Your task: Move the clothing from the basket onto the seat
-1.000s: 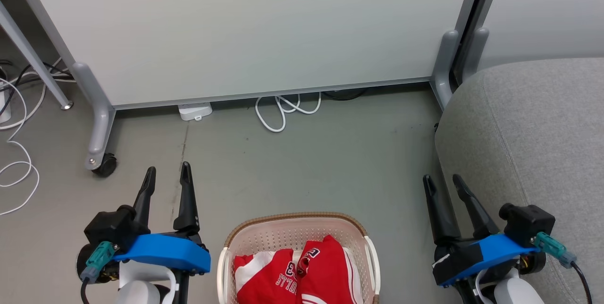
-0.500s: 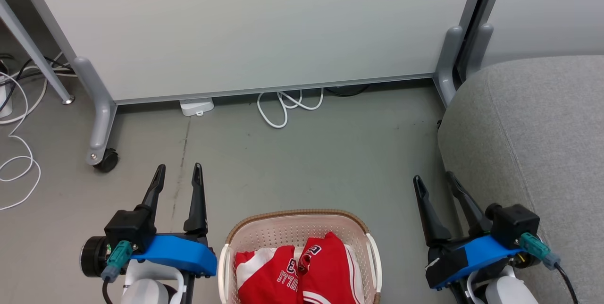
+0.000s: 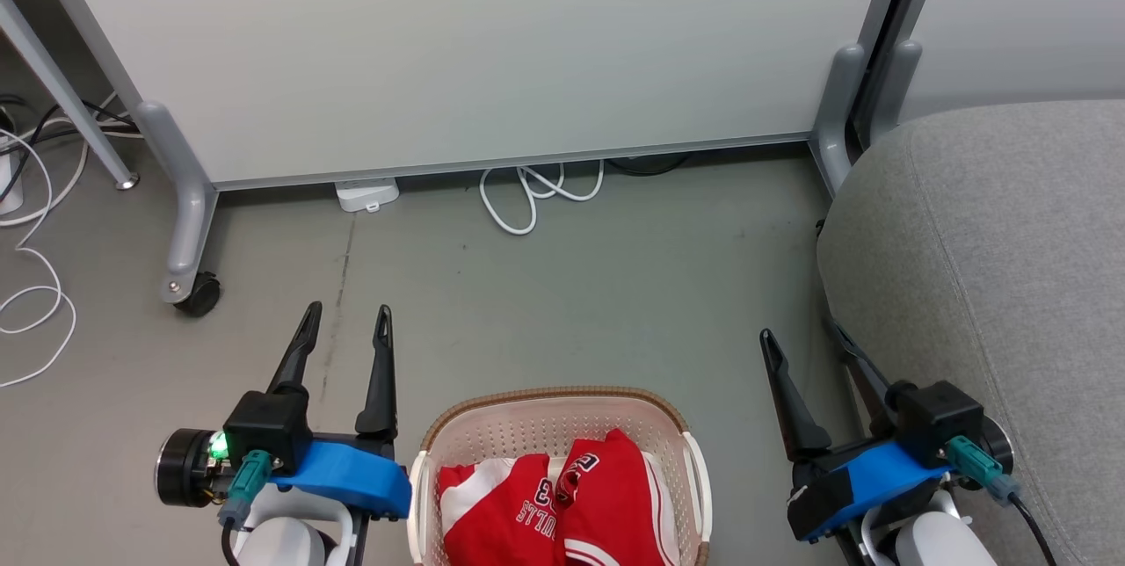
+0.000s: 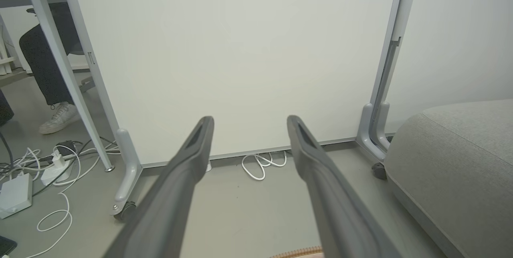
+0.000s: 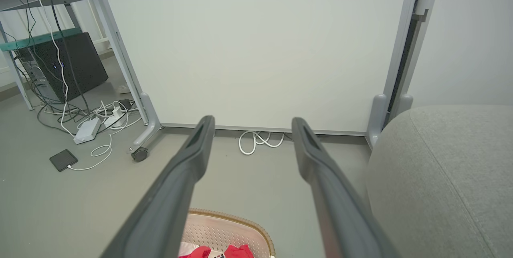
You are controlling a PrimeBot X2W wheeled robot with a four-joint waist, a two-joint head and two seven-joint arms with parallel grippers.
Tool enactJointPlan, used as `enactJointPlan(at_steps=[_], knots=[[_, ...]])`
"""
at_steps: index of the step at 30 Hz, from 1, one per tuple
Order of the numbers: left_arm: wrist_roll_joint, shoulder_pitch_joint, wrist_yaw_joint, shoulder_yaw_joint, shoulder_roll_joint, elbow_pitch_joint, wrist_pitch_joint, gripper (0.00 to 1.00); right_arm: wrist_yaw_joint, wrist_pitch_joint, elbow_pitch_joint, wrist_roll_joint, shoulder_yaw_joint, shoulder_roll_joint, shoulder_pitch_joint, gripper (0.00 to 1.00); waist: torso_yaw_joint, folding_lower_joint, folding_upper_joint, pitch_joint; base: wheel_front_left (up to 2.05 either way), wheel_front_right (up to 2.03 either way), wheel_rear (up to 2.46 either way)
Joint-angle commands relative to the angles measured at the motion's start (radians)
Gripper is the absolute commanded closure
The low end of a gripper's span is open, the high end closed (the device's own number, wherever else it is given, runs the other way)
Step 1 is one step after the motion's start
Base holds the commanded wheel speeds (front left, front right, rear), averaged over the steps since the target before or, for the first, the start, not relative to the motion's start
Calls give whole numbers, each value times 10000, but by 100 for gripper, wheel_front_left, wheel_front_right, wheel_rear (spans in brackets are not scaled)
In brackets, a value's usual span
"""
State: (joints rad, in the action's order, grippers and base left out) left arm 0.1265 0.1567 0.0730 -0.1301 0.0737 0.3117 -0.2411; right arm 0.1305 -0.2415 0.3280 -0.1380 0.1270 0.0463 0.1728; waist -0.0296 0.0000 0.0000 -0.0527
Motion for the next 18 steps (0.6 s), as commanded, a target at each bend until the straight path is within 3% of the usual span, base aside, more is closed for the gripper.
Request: enactJointPlan(at_steps=[1,12,18], knots=[[-226,174,54,-15,2,31,-93,0,4,-94,25,226,-20,62,161,0,0,0,0,-14,0,0,0],[-847,184,111,-12,-55,180,-265,0,4,-263,122,794,-124,65,181,0,7,0,0,-77,0,0,0],[-768,180,136,63,-100,271,-257,0,4,-257,181,550,-191,65,148,0,4,0,0,-68,0,0,0]])
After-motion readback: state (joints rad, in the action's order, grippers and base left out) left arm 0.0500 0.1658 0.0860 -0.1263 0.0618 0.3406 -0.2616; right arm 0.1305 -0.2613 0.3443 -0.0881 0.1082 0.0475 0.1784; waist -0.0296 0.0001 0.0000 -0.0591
